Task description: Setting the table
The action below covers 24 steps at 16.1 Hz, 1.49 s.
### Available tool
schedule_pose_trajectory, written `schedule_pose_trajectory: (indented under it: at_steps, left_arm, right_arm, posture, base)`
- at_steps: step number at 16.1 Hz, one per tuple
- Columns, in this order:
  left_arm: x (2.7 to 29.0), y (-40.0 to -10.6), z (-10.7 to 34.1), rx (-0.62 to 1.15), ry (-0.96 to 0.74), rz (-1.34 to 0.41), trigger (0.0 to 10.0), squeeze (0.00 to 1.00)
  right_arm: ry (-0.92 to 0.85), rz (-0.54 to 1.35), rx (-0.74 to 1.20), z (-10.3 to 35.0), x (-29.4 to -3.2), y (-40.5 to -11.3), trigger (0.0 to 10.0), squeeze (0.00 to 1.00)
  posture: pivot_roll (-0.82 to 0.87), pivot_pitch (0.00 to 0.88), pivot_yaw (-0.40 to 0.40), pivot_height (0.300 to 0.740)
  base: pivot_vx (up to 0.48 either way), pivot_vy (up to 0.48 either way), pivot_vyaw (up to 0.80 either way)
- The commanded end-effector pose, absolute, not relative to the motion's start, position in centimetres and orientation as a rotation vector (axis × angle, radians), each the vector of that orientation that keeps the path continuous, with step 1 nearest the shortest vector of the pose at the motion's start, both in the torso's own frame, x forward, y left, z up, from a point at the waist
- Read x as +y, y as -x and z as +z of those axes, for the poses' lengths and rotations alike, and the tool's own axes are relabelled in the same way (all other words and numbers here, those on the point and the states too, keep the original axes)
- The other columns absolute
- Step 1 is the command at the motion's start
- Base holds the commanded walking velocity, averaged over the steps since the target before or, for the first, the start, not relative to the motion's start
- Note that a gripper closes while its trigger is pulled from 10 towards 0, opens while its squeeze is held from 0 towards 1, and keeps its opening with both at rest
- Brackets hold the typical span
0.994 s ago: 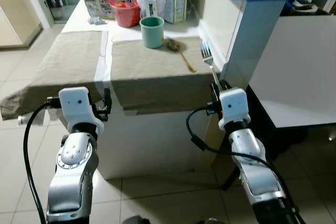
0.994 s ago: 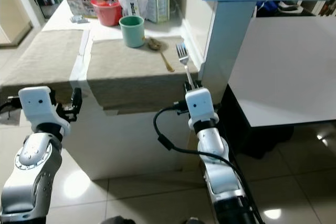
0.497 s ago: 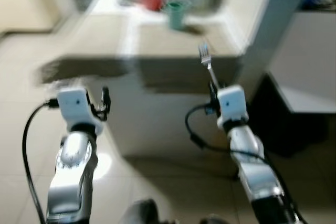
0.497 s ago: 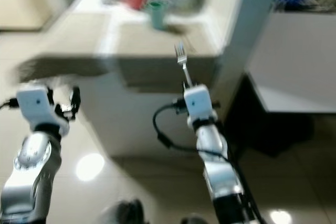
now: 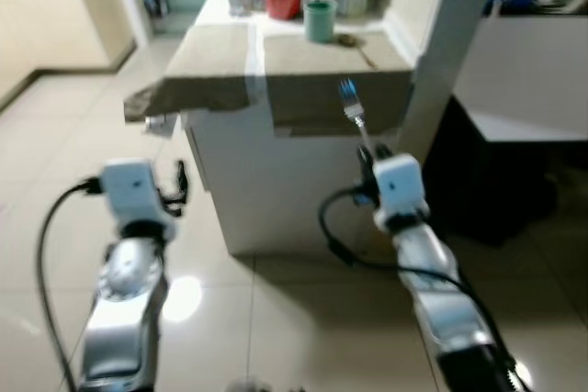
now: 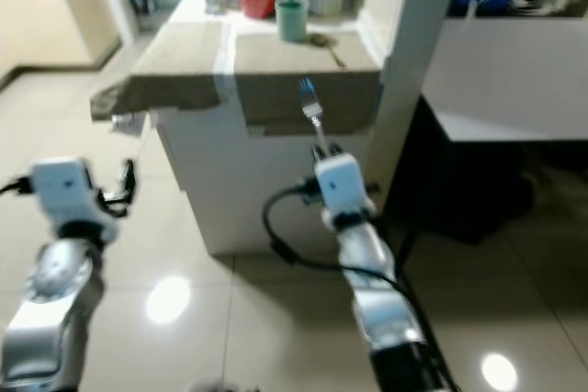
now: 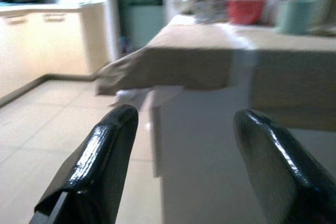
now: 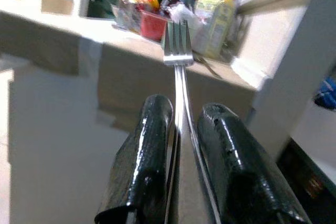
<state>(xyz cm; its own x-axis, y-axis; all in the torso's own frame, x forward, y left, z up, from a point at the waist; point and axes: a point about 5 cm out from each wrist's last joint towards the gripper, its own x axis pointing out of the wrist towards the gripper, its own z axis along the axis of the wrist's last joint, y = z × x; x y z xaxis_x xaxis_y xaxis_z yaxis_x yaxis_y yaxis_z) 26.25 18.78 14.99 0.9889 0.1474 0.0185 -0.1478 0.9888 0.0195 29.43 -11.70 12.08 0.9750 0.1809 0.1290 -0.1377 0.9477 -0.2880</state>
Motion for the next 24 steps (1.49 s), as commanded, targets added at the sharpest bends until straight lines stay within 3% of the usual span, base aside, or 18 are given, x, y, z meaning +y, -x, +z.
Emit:
schedule_pose_trajectory:
  at_steps: [1,8,24]
  left_arm:
    - [18.87,-26.41,15.09,-0.016,-0.027,0.15,10.0,0.0]
    - [18.73,-26.58,15.22,-0.02,-0.043,0.13,10.0,0.0]
    - [17.92,-27.1,15.18,-0.033,-0.071,0.126,10.0,0.0]
  right_arm:
    - [0.275,0.155,-0.172,12.66,-11.63,-29.76,10.0,0.0]
    - [0.272,0.151,-0.173,12.66,-11.34,-29.86,10.0,0.0]
    - [0.281,0.14,-0.178,12.56,-11.45,-30.22,10.0,0.0]
  posture:
    - [-0.03,0.016,0.039,0.74]
    - [-0.03,0.017,0.048,0.74]
    - [-0.04,0.0,0.049,0.74]
  base:
    - [0.0,-0.48,0.0]
    - [0.0,-0.452,0.0]
    - [0.316,-0.358,0.0]
